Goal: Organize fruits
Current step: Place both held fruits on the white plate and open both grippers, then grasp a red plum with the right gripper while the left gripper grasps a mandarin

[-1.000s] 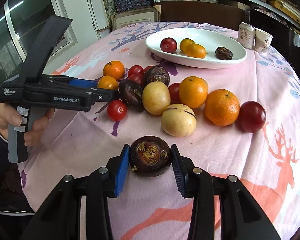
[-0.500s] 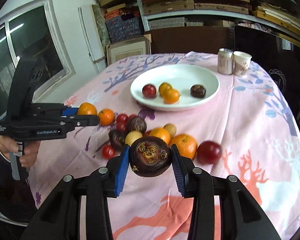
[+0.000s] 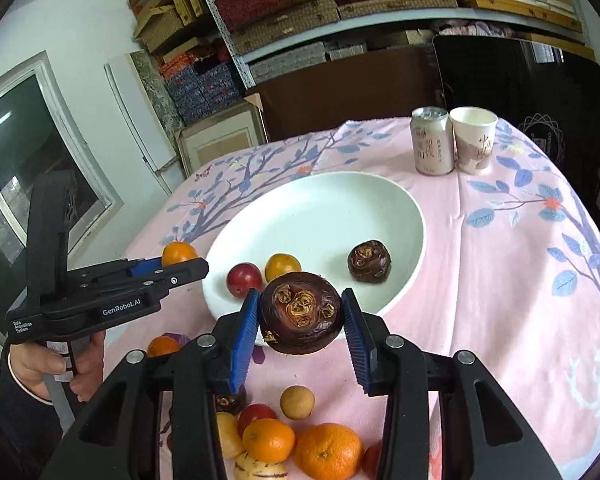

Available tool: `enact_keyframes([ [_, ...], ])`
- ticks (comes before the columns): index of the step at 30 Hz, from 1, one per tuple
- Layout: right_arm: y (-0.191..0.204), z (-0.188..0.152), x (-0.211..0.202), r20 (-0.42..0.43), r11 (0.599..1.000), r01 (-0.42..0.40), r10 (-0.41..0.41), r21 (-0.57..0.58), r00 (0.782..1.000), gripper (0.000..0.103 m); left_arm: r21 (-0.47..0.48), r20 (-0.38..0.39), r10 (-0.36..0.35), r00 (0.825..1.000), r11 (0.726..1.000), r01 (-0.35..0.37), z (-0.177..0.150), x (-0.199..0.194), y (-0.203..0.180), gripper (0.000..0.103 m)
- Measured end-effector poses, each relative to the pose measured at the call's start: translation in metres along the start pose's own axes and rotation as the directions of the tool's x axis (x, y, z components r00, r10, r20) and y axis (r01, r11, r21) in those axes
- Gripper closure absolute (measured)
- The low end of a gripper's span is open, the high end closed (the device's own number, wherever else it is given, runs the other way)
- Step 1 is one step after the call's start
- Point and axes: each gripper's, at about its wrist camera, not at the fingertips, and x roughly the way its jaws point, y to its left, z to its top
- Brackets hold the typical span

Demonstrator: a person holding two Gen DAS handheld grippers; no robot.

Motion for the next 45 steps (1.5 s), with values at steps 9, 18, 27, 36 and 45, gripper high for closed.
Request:
enact_keyframes([
  [9,-0.001,0.001,0.040,-0.085,0.999,0.034,-0.034,0.001,0.996,0.061,-0.048,-0.033,0.032,0.999,0.998,-0.033,0.015,0.041,0.016,0.066],
  [18,-0.004,-0.005,0.030,-0.050,0.997,0.080,-0.079,0.023,0.996,0.049,-0.075,0.042,0.073,0.996,0.995,-0.070,0.009,0.015,0.017,0.026],
  [27,-0.001,-0.042,-0.028,-0.034,0.991,0.118,-0.120,-0.066,0.992,0.045,-0.032,0.041,0.145,0.989,0.989,-0.144,-0.039,-0.031,0.023,0.019],
  [36,-0.020,-0.094,-0.062,-0.080,0.985,0.163,-0.168,-0.056,0.983,0.045,0.026,0.003,0.172,0.985,0.985,-0.172,-0.097,-0.056,0.023,0.014],
  [45,-0.023,-0.123,-0.040,-0.189,0.946,0.275,-0.305,-0.169,0.934,0.045,0.033,-0.007,0.172,0.985,0.985,-0.172,-0.125,-0.065,0.027,0.014],
])
